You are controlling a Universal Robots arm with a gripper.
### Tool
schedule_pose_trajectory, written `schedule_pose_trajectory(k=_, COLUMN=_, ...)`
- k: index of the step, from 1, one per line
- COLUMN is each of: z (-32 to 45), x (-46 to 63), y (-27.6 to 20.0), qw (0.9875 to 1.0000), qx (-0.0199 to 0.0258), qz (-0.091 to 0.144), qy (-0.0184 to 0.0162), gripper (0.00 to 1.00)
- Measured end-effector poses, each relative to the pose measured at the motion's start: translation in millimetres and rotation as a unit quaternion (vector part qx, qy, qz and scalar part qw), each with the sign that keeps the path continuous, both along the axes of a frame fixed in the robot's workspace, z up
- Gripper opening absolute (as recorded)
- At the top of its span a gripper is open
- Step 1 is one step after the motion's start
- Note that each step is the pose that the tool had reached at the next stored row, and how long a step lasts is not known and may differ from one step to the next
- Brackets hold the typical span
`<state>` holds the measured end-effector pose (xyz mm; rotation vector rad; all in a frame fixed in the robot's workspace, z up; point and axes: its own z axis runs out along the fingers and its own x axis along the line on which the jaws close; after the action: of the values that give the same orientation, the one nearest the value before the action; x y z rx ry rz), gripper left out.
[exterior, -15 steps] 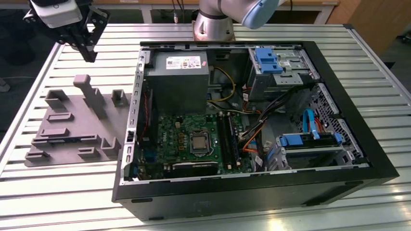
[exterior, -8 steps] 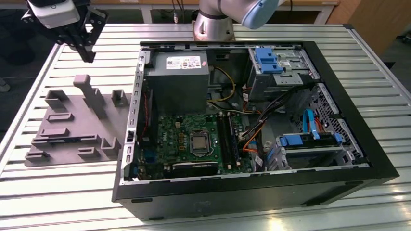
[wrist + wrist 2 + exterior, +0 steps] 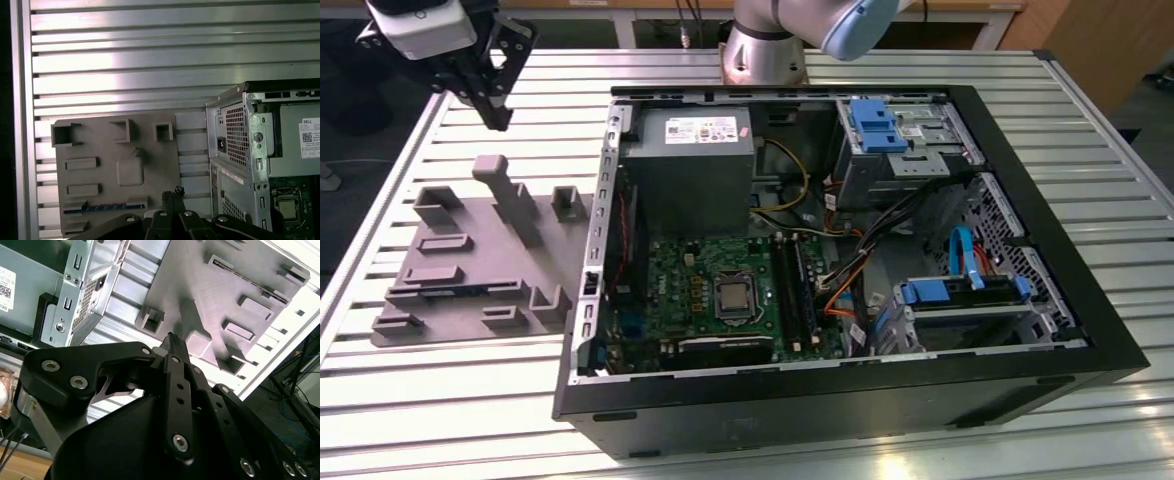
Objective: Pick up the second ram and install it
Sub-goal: 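Reach for the second ram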
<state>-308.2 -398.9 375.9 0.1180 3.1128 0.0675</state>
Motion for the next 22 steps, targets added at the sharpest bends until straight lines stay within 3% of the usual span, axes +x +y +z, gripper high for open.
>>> schedule_pose_trajectory(k=7, z=-0.5, x=-13.0, y=-0.4, qw=1.0000, qx=0.0000, qz=0.000, qy=0.0000, gripper=0.11)
schedule_pose_trajectory(k=13, z=-0.5, x=-17.0, y=-11.1, qw=1.0000, qx=-0.0003, qz=0.000, qy=0.0000, gripper=0.11)
schedule_pose_trajectory(k=17, z=-0.5, x=-18.1, y=-17.3, qw=1.0000, qx=-0.0057, qz=0.000, qy=0.0002, gripper=0.11)
schedule_pose_trajectory(k=22, z=-0.7, x=-20.0, y=-18.8, qw=0.9999, qx=-0.0120, qz=0.000, qy=0.0003, gripper=0.11)
